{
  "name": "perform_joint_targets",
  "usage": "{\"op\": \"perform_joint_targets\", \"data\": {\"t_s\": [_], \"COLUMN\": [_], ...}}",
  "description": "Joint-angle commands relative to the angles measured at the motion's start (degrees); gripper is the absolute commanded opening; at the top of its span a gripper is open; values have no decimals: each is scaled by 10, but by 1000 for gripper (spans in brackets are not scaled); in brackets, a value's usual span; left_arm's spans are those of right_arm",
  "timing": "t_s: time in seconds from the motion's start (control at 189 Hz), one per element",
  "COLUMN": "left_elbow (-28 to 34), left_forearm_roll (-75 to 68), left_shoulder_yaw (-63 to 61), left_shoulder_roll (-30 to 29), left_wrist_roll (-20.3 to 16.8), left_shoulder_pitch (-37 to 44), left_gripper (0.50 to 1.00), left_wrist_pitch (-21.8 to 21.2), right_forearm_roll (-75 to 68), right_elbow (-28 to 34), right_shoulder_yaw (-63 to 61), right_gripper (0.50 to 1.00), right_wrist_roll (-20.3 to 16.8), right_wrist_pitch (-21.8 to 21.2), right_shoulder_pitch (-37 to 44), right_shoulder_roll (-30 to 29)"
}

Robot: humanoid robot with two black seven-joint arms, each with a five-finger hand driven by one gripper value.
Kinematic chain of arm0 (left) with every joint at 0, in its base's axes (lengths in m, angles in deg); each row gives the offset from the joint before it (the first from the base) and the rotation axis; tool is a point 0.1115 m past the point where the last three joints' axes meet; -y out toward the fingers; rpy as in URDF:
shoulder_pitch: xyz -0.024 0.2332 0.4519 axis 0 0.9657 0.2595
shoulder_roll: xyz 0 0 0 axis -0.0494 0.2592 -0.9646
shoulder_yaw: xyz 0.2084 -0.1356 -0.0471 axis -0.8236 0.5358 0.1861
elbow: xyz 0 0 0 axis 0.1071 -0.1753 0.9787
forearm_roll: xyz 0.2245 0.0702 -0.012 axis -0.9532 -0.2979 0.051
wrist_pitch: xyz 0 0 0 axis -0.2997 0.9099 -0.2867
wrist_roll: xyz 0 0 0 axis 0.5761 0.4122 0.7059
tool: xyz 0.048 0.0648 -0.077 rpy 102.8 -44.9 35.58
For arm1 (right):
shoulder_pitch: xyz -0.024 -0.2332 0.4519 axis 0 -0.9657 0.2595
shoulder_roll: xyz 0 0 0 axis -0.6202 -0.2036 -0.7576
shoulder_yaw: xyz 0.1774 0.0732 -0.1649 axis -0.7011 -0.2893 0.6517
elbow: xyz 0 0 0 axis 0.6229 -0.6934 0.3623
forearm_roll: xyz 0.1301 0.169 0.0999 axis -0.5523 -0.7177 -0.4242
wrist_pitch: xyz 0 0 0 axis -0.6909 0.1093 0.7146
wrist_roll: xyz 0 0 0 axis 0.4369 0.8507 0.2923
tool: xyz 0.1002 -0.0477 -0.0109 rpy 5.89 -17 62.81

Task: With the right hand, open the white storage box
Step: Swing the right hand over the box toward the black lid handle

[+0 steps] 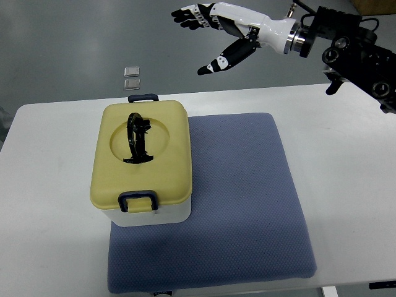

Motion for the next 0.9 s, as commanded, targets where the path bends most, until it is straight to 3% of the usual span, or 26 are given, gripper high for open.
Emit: {"op": "perform_joint_targets", "data": {"t_s": [0.0, 0.455, 0.688, 0.895], "left_elbow": [0, 0, 0, 0], "left_forearm_roll": [0, 0, 0, 0], "left_shoulder_yaw": [0, 0, 0, 0], "left_shoulder_roll": [0, 0, 0, 0], "left_wrist_roll": [0, 0, 0, 0], "left_shoulder_pitch": [0, 0, 0, 0], "left_gripper": [1000, 1000, 1000, 1000], "left_wrist_pitch": [0, 0, 0, 0], "right_forearm_roll": [57, 71, 75, 190], "right_elbow": [25, 49, 49, 61], "right_shoulder_yaw": [1, 82, 89, 100], "right_gripper": [928, 926, 926, 928], "right_wrist_roll": [2, 3, -4, 1], "right_wrist_pitch": [-5, -23, -66, -65], "right_shoulder_pitch": [21, 74, 91, 92], "right_shoulder_roll": [-8, -66, -87, -97]}}
